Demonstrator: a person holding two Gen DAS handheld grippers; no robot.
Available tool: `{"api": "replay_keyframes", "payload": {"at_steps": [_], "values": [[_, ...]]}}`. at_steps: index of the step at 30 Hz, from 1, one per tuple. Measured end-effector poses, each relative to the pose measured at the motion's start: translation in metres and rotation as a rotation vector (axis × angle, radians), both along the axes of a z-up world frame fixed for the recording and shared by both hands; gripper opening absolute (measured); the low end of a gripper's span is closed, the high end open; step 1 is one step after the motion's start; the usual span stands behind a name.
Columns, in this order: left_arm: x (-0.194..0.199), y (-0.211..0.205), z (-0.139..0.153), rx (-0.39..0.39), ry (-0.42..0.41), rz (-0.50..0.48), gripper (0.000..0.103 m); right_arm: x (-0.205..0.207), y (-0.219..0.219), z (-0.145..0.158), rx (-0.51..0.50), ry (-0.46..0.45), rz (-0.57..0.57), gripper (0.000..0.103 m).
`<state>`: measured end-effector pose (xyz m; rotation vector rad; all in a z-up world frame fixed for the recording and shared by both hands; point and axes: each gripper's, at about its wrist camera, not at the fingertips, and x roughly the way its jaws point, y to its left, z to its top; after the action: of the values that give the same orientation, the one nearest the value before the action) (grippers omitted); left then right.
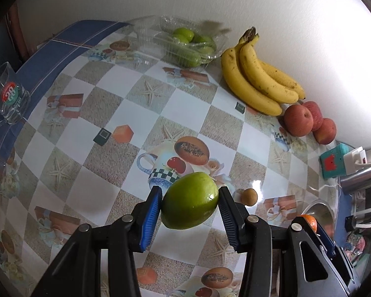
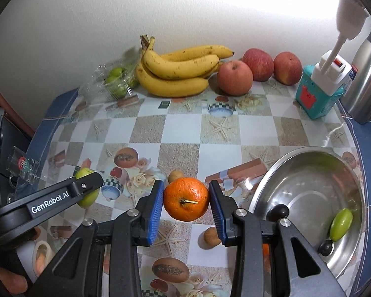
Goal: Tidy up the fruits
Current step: 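Carry the green apple and mandarin in both tools over the steel bowl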
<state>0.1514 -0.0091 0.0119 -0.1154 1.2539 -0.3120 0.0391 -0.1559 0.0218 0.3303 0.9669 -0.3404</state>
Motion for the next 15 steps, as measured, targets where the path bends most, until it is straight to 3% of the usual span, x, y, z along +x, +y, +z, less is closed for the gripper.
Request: {"api": "replay_keyframes", "payload": {"at_steps": [15], "values": [[-0.013, -0.020, 0.010, -0.015, -0.014, -0.052, 0.050, -0.020, -0.029, -0.006, 0.027, 0.042, -0.077, 0.039]]}}
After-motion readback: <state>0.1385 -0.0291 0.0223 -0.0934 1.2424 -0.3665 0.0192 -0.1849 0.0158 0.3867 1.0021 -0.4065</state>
